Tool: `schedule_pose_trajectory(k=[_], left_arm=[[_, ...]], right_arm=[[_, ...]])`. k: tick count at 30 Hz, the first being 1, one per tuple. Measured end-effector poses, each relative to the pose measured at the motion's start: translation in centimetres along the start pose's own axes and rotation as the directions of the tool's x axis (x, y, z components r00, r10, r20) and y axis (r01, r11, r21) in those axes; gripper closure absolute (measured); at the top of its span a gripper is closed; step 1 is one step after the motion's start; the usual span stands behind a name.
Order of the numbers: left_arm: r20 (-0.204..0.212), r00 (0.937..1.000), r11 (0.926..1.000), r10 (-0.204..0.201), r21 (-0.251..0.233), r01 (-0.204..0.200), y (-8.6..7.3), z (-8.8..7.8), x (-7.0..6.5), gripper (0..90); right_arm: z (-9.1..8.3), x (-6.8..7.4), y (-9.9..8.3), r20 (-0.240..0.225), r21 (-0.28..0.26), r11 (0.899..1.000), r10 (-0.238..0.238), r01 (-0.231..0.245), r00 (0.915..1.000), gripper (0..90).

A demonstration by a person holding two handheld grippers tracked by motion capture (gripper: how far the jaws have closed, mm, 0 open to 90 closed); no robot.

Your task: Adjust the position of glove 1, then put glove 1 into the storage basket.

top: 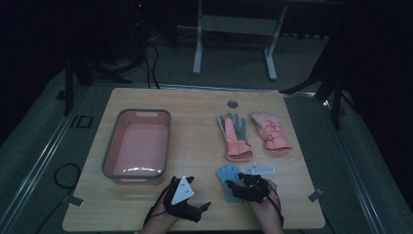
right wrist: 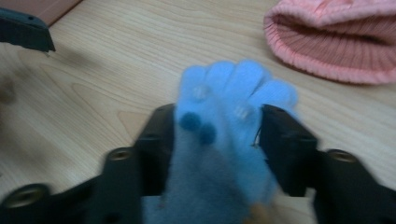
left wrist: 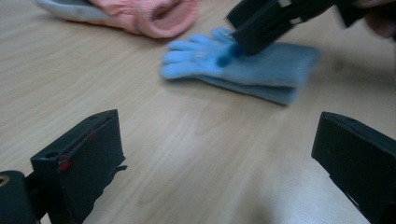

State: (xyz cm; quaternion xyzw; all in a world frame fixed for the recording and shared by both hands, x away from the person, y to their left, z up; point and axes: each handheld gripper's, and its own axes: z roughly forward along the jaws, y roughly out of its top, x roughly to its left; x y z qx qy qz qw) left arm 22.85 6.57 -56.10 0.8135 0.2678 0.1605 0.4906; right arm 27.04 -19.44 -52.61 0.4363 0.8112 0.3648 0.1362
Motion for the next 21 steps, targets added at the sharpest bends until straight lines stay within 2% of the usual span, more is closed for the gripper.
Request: schedule_pose_trajectory(k=[1,2,3,4,6,7,8,9,10,12,13,15,17,19,20,21], left_arm=[[0.006,1.0,1.0,0.003,0.0,-0.003,0.0,0.0,0.0,2.1],[0.006,1.0,1.0,0.003,0.0,-0.003,0.0,0.0,0.0,2.1],[0.013,0.9998,0.9997,0.015,-0.018,-0.015,0.0,0.0,-0.1,2.1],[0.003,0.9996,0.999,0.029,-0.033,-0.029,0.0,0.0,-0.2,2.1],[-0.007,0.999,0.9986,0.045,-0.028,-0.045,0.1,0.2,-0.3,2.1],[0.008,0.9993,0.9989,0.037,-0.028,-0.036,0.2,0.3,-0.3,2.1],[0.008,0.9993,0.9989,0.037,-0.028,-0.036,0.2,0.3,-0.3,2.1],[0.024,0.9995,0.9997,0.02,-0.016,-0.02,0.3,0.5,-0.3,2.1],[0.016,0.9998,0.9999,0.009,0.006,-0.009,0.5,0.8,-0.4,2.1],[0.032,0.9993,0.9991,-0.017,0.04,0.016,0.8,1.0,-0.5,2.1],[0.034,0.9992,0.9988,-0.021,0.045,0.019,0.9,1.1,-0.5,2.1],[0.063,0.9977,0.998,-0.024,0.061,0.021,1.2,1.4,-0.6,2.1],[0.124,0.992,0.9974,-0.022,0.07,0.014,1.6,1.8,-0.6,2.1],[0.148,0.989,0.9961,0.002,0.087,-0.015,1.9,2.1,-0.9,2.1],[0.171,0.9852,0.9951,0.012,0.095,-0.028,2.1,2.3,-1.0,2.1],[0.206,0.9783,0.9948,0.021,0.093,-0.041,2.2,2.4,-0.9,2.1]], right_arm=[[-0.1,-0.3,0.1,-0.014,-0.005,1.0,-0.003,0.003,0.9999,32.9],[-0.1,-0.3,0.1,-0.014,-0.005,1.0,-0.003,0.003,0.9999,32.9],[-0.1,-0.6,0.3,-0.029,0.0,1.0,-0.012,0.012,0.9995,27.0],[-0.2,-1.4,0.6,-0.073,-0.002,1.0,-0.008,0.008,0.9973,18.4],[-0.4,-2.2,0.8,-0.11,0.002,1.0,-0.008,0.008,0.9939,16.7],[-0.5,-2.6,0.9,-0.13,-0.005,1.0,-0.014,0.014,0.9915,14.5],[-0.5,-2.6,0.9,-0.13,-0.005,1.0,-0.014,0.014,0.9915,14.5],[-0.6,-2.9,0.9,-0.144,-0.015,1.0,-0.017,0.015,0.9895,15.4],[-0.8,-3.5,1.1,-0.162,-0.026,1.0,-0.018,0.014,0.9867,15.8],[-1.2,-4.1,1.5,-0.166,-0.045,0.998,-0.06,0.053,0.9843,13.4],[-1.5,-4.3,1.6,-0.153,-0.053,0.996,-0.08,0.073,0.985,13.3],[-1.8,-4.7,2.0,-0.142,-0.06,0.994,-0.101,0.093,0.9847,13.2],[-1.9,-5.1,2.3,-0.153,-0.055,0.994,-0.099,0.092,0.9832,13.3],[-1.9,-5.3,2.4,-0.165,-0.05,0.994,-0.099,0.092,0.9814,13.3],[-1.8,-5.3,2.4,-0.168,-0.047,0.995,-0.092,0.085,0.9814,13.4],[-1.7,-5.4,2.4,-0.185,-0.034,0.996,-0.084,0.079,0.9791,13.4]])
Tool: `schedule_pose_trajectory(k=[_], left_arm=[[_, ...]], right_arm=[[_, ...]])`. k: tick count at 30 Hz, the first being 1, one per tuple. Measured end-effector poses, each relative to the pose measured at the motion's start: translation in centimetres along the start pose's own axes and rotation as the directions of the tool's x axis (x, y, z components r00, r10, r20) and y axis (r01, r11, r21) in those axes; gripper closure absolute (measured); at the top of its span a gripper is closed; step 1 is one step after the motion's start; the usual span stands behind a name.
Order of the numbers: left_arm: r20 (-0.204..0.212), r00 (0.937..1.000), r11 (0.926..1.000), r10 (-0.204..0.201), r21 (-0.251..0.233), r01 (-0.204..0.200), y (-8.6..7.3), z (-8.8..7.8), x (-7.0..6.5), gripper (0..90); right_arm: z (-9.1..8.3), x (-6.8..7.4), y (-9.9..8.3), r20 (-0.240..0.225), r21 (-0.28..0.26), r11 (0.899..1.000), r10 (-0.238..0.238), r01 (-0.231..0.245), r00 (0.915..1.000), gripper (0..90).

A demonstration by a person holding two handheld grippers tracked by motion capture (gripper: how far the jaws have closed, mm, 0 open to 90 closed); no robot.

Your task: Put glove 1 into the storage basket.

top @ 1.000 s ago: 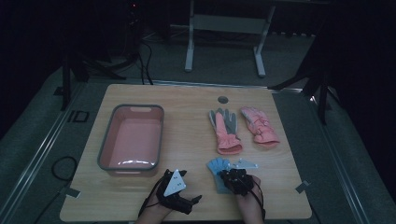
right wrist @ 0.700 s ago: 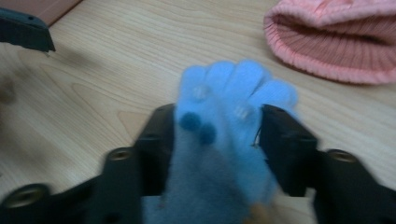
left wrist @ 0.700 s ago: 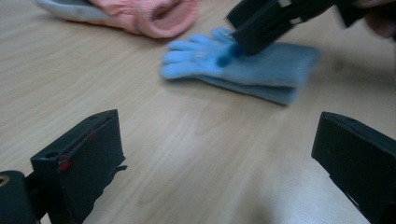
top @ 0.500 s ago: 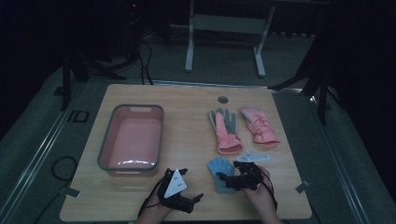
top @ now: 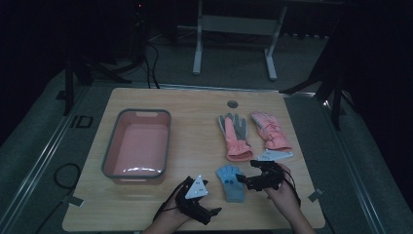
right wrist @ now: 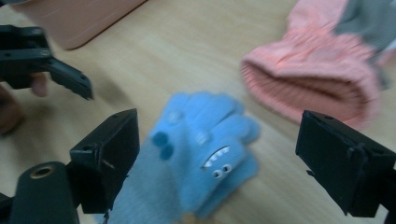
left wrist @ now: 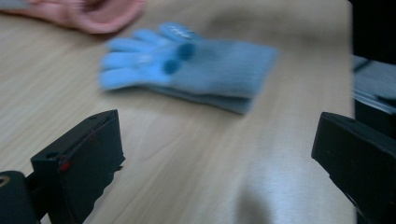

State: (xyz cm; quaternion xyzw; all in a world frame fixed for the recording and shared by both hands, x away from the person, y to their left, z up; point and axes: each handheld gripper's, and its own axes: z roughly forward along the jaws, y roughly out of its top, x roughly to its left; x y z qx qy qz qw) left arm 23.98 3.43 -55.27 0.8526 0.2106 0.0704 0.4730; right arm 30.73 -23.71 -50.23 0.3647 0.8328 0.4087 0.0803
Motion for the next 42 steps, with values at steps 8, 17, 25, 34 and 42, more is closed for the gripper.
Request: schedule_pose_trajectory(k=[8,17,25,34,42], left_arm=[[0.064,0.9917,0.9937,0.111,-0.019,-0.11,2.0,1.7,-0.3,12.7],[0.052,0.964,0.9653,0.261,0.0,-0.261,3.3,3.3,-1.2,26.6],[0.075,0.9495,0.949,0.305,0.06,-0.309,3.3,5.2,-1.3,37.0],[0.067,0.9461,0.9399,0.317,0.112,-0.323,3.1,5.8,-1.4,49.2],[0.053,0.9603,0.9513,0.274,0.133,-0.278,3.5,5.9,-0.9,66.0]], right_arm=[[1.7,-0.2,0.2,-0.06,0.042,0.998,0.055,-0.052,0.9967,14.5],[2.7,-0.7,0.2,-0.027,0.054,0.994,0.101,-0.099,0.9946,28.6],[5.1,-0.8,-0.8,-0.002,0.122,0.986,0.114,-0.113,0.9935,28.6],[5.4,0.7,-1.3,0.032,0.135,0.991,0.005,-0.009,0.9995,42.5],[5.7,1.0,-1.1,-0.006,0.146,0.989,-0.018,0.019,0.9998,62.6]])
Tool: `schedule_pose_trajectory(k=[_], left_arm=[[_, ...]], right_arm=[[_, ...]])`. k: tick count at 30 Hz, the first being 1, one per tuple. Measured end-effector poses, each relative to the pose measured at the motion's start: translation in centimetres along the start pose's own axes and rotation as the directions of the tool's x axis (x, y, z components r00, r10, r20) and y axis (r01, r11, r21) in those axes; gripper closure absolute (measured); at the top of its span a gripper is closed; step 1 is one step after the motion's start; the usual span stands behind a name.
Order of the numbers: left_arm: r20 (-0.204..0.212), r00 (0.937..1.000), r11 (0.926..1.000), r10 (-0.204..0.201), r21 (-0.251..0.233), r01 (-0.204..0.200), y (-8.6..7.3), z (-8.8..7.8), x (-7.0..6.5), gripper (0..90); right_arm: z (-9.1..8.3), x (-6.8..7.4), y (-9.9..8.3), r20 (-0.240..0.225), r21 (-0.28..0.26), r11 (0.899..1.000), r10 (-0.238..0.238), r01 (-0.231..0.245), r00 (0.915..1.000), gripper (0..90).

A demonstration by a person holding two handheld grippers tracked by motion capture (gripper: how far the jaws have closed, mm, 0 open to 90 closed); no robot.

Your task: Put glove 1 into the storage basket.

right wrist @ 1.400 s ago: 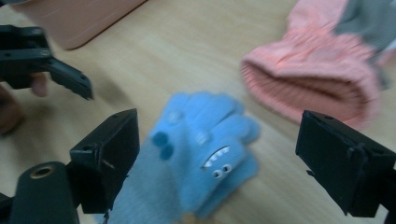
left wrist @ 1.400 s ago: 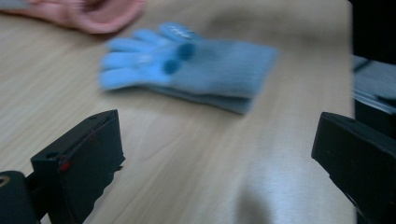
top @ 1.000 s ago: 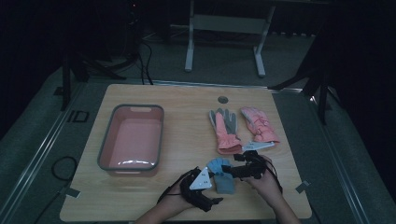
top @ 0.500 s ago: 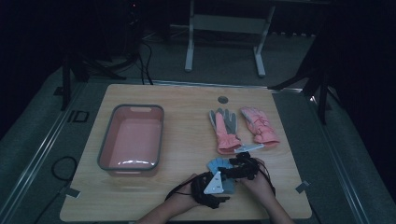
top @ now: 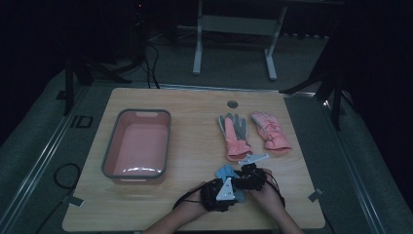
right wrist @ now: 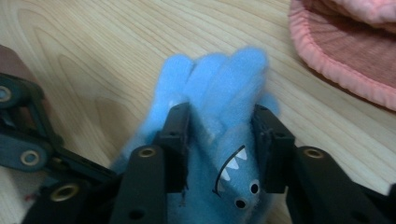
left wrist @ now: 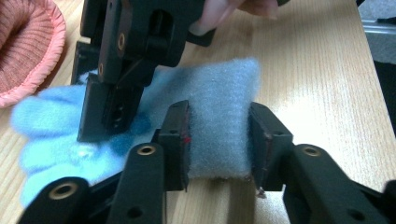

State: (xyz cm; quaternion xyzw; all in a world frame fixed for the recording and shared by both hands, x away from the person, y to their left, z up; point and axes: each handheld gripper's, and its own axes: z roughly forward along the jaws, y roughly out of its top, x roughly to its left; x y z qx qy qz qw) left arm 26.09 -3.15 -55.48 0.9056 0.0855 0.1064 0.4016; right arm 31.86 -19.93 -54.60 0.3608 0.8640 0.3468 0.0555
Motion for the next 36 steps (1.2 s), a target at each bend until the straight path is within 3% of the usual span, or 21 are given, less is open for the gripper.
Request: schedule_pose_trajectory(k=[7,11,18,25,34,36], left_arm=[[0.011,0.9998,0.9998,-0.019,-0.002,0.019,0.2,-0.3,0.4,76.4],[0.003,0.9992,0.9992,-0.039,-0.012,0.039,0.3,-0.7,0.7,77.8],[-0.019,0.9994,0.9995,-0.029,-0.013,0.029,1.3,-2.3,1.6,78.0],[-0.018,0.9993,0.9993,-0.034,-0.019,0.033,2.2,-4.7,3.0,78.0],[-0.043,0.999,1.0,-0.01,0.0,0.01,3.3,-7.1,4.1,78.1],[-0.045,0.9989,0.9999,-0.012,0.002,0.012,3.4,-7.5,4.4,78.1]], right_arm=[[0.1,0.2,0.1,-0.019,0.005,0.999,0.035,-0.035,0.9992,76.6],[-0.4,-0.2,0.3,-0.055,-0.017,0.997,0.078,-0.079,0.9954,78.4],[-1.3,-0.5,1.7,-0.097,-0.057,0.991,0.115,-0.12,0.9886,78.5],[-2.1,-0.1,3.7,-0.108,-0.095,0.99,0.093,-0.103,0.9897,78.5],[-3.0,0.8,6.3,-0.108,-0.132,0.987,0.077,-0.091,0.9912,78.5],[-3.0,0.8,6.8,-0.125,-0.131,0.987,0.079,-0.096,0.9889,78.6]])
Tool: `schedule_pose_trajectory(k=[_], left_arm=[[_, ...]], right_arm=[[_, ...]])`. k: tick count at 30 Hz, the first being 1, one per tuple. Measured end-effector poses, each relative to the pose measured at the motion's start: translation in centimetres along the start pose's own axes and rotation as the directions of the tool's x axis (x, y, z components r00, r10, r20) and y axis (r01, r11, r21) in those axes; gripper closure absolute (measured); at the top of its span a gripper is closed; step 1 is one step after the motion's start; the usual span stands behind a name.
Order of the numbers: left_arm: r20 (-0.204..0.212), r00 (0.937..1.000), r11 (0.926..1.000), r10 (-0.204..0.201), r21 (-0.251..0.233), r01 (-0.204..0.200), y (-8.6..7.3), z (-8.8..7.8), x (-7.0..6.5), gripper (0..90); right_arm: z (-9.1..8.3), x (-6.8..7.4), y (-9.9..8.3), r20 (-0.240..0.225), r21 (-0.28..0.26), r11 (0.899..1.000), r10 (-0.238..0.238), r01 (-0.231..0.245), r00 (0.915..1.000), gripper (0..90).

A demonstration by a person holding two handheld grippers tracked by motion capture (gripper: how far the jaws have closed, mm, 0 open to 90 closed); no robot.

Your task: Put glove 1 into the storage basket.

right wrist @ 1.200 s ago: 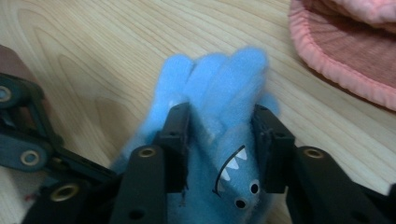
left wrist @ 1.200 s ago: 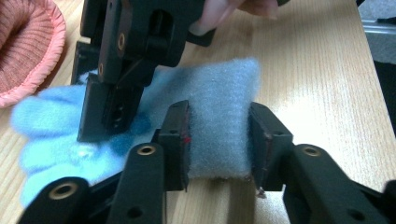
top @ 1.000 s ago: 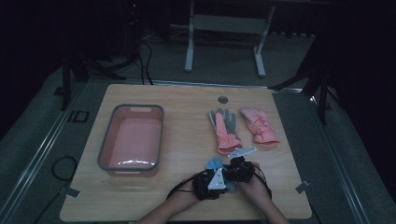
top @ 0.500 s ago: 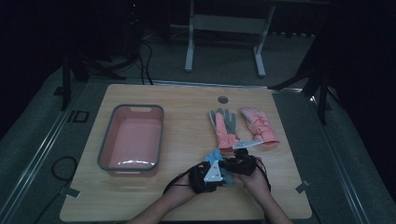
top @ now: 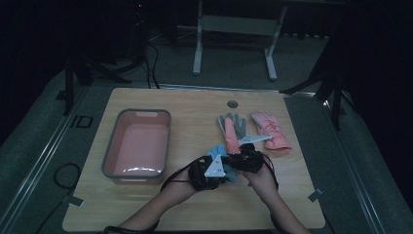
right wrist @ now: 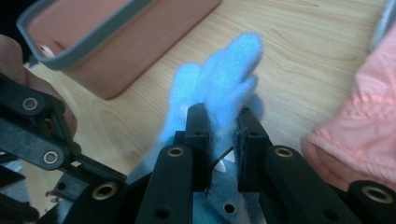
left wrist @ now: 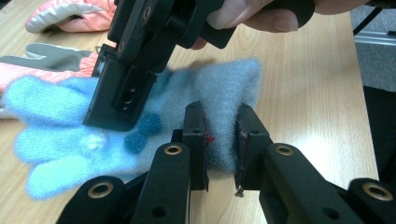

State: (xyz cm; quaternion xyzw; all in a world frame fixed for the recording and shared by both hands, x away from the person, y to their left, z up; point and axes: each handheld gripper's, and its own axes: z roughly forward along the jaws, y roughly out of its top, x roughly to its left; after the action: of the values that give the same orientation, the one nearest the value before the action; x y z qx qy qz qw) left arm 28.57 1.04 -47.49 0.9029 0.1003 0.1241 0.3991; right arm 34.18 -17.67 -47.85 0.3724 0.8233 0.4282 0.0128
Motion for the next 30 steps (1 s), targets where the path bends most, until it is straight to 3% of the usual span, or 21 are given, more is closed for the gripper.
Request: schedule_pose_trajectory(k=[5,9,18,24,30], left_arm=[[-0.019,0.9998,1.0,0.007,0.006,-0.007,0.2,-1.3,0.8,78.1],[-0.038,0.9992,0.9999,0.008,0.008,-0.007,0.7,-2.5,1.6,78.1],[-0.096,0.9953,1.0,0.006,0.002,-0.006,1.0,-5.5,3.3,78.1],[-0.116,0.9933,0.9999,0.005,0.014,-0.003,0.6,-7.2,4.3,78.2],[-0.141,0.9898,0.9995,-0.022,0.02,0.025,-0.8,-9.0,5.3,78.2]], right_arm=[[0.0,0.4,1.2,-0.014,-0.032,0.999,0.006,-0.006,0.9999,78.6],[-0.1,1.3,2.5,0.011,-0.061,0.998,-0.026,0.027,0.9996,78.6],[-0.1,2.5,6.2,-0.005,-0.091,0.994,-0.064,0.063,0.998,78.6],[0.8,3.4,8.1,-0.022,-0.096,0.992,-0.08,0.078,0.9965,78.6],[2.7,4.7,10.1,-0.058,-0.087,0.993,-0.086,0.081,0.9946,78.5]])
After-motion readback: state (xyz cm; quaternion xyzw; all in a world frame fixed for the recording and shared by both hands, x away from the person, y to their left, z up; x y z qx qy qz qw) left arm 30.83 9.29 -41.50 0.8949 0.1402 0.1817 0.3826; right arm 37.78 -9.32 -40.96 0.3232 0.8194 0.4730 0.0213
